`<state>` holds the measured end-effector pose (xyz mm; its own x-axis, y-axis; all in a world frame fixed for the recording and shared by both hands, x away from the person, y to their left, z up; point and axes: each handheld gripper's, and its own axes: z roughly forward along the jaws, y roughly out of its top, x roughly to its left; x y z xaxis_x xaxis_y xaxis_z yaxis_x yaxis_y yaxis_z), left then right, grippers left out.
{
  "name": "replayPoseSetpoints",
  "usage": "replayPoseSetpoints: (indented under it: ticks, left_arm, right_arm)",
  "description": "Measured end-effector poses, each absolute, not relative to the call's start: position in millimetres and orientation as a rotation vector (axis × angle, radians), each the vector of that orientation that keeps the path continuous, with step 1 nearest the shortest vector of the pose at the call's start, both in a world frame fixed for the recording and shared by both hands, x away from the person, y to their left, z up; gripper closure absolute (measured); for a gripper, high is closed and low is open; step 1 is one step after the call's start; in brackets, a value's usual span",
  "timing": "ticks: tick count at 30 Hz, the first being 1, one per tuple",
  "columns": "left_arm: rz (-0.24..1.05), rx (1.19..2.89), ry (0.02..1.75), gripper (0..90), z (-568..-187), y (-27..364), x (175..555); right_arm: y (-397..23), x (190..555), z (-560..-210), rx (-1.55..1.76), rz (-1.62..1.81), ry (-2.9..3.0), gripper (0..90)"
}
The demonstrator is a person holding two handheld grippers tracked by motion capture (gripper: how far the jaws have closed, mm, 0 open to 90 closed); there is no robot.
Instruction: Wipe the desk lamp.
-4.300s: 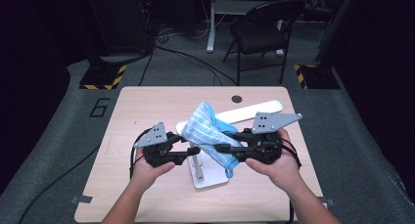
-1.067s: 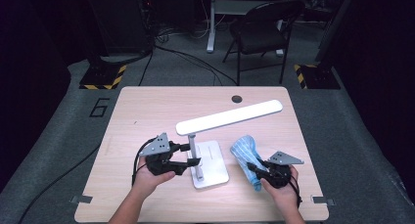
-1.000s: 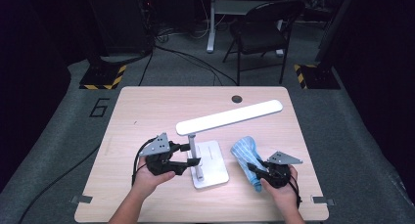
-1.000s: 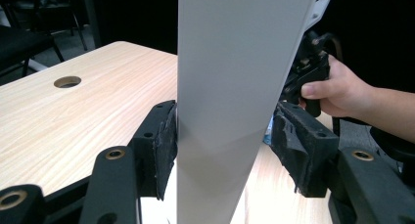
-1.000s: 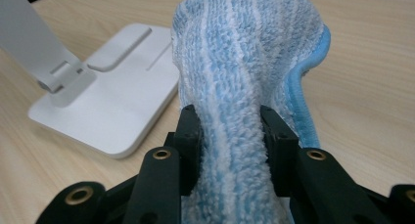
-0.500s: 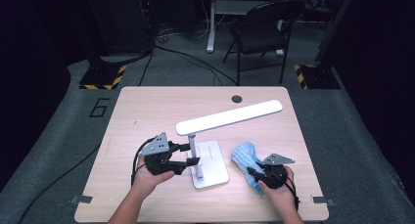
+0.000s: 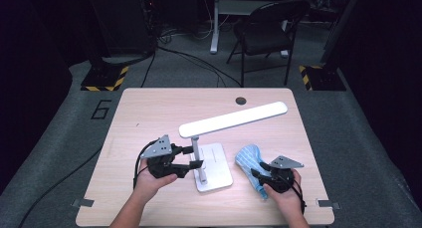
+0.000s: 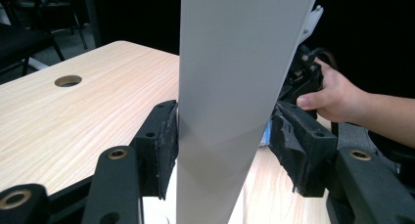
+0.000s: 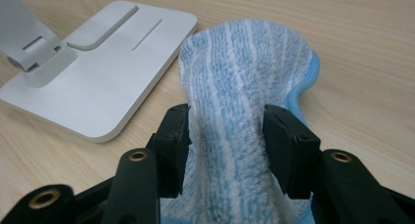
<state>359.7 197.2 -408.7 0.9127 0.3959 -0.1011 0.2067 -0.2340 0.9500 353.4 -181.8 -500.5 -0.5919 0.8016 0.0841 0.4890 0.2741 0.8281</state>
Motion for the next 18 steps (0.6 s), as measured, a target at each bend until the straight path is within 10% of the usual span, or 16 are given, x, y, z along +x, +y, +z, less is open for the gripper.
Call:
replayPoseSetpoints:
  ticks: [18]
  left_arm:
    - [0.158, 1.818, 0.437, 47.3, -408, 199, 361]
  right_arm:
    - [-149, 342, -467, 0.976, 1.364, 2.225, 62.9]
